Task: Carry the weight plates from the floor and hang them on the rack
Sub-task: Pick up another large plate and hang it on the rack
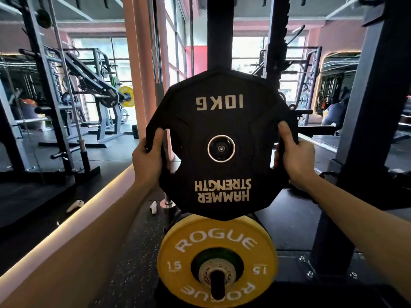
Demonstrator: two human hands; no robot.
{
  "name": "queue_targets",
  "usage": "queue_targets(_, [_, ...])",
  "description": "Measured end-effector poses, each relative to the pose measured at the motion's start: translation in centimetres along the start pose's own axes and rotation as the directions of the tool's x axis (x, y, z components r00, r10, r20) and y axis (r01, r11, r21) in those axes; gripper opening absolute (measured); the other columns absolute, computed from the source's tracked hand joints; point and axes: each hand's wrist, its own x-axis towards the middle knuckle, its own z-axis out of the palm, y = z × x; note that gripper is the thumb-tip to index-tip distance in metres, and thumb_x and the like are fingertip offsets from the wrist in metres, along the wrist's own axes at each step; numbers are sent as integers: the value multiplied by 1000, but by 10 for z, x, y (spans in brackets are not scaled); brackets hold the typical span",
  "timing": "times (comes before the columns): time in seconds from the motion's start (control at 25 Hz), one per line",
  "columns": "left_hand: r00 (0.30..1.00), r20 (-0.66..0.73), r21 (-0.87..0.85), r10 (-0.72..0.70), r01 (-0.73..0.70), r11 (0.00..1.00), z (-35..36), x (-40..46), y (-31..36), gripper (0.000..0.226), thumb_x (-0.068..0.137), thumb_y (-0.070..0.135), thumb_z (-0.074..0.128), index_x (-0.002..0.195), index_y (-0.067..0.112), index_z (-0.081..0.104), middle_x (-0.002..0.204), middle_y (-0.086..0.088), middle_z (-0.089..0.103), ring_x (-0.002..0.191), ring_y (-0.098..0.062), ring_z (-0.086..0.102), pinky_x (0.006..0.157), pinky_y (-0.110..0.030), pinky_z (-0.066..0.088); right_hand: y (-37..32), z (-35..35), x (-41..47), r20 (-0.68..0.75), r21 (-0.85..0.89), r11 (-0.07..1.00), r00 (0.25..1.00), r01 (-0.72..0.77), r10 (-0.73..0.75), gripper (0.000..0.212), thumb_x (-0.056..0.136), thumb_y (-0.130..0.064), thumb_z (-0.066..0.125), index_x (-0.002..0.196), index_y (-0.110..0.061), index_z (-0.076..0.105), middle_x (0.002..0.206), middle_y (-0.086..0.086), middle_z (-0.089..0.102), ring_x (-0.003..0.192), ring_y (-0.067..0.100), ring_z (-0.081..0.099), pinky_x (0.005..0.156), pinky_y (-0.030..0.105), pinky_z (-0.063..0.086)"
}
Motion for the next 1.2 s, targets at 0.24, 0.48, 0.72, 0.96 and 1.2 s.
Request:
queue_targets(0.24, [999,43,0,30,-30,1000,21,22,-14,30,98,44,53,81,19,54,53,12,61,46,3,58,51,-13,46,19,19,27,1,-25,999,999,42,-42,61,91,-56,56,61,-3,56,41,0,53,34,6,50,41,15,42])
queue_targets(0.48, [984,146,-16,99,-98,995,31,53,-39,48,97,47,53,109,1,56,83,-8,67,63,-16,66,62,-34,56,51,31,64,99,-9,997,993,71,-70,63,82,-71,53,80,-8,59,67,14,71,62,27,69,64,36,56])
queue_targets(0.72, [987,140,105,80,-95,990,41,89,-55,68,80,75,53,121,22,61,113,1,70,106,-20,67,98,-47,51,66,40,93,152,-68,994,986,82,-71,53,90,-64,49,101,-17,71,94,-1,74,92,18,70,90,37,54])
queue_targets(0.96, [977,193,104,88,-110,988,54,105,-65,55,95,56,49,133,16,54,123,2,65,113,-14,61,97,-30,49,73,46,110,182,-183,975,979,129,-96,72,85,-75,42,110,-14,71,100,-1,73,100,18,68,93,33,50])
queue_targets(1.2, [971,215,91,105,-126,988,52,111,-73,52,95,54,50,133,17,54,124,1,64,112,-15,61,93,-28,49,74,46,117,210,-223,962,972,157,-109,93,66,-94,37,107,-17,71,101,0,74,101,20,68,97,40,50])
